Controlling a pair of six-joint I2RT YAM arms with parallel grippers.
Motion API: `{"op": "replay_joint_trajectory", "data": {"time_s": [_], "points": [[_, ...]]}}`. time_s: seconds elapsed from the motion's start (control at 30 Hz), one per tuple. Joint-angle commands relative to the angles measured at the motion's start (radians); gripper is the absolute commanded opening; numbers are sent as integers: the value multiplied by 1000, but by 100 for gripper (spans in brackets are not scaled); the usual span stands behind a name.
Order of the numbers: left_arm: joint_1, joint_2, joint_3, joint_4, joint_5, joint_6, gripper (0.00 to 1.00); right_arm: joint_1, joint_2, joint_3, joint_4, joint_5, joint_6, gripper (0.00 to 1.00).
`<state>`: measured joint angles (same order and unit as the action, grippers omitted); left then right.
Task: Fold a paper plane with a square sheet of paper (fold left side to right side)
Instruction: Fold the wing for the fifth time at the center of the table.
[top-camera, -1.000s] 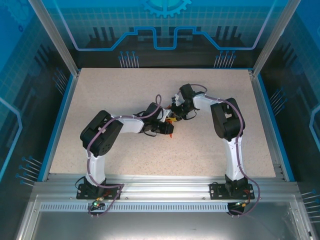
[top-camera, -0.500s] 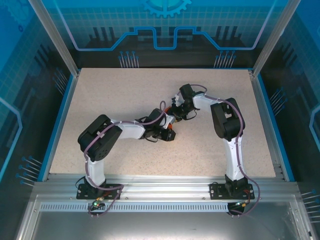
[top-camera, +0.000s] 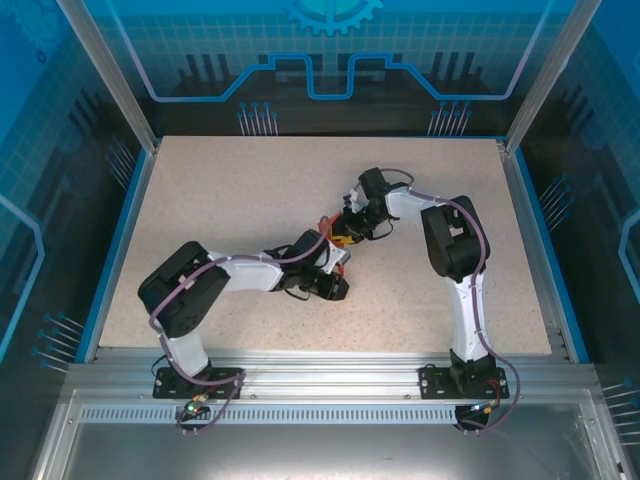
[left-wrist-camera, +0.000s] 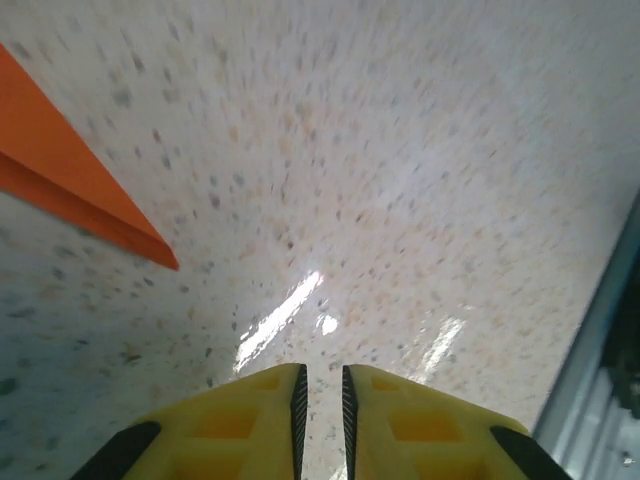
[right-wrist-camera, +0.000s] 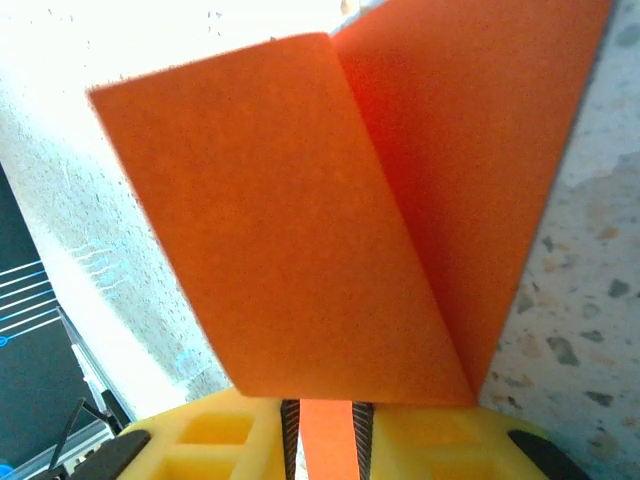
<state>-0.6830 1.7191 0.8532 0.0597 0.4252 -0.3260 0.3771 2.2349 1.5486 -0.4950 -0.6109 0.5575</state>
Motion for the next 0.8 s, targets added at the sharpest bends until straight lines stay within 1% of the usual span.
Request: {"op": "replay_joint_trajectory", "data": {"time_s": [0.0,0.07,0.13,0.27,0.37,0.57,0.77], "points": [[95,-81,-40,67,52,-81,22,15,-2,-17,18,29,13,25],[137,-102,-67,119,70,-115,22,14,-27,-15,9,32,17,25],[153,-109,-69,125,60,-125,23,14,-41,-16,-7,40,32,25],[150,-62,-38,160,107,-136,26,22,-39,-45,10,48,63,25],[132,-10,-1,175,121,-134,27,23,-31,-68,33,45,88,25],[80,103,107,131,95,-89,28,29,-46,-100,49,50,103,25],[77,164,147,107,5,-71,28,31,-50,-101,49,47,99,25]]}}
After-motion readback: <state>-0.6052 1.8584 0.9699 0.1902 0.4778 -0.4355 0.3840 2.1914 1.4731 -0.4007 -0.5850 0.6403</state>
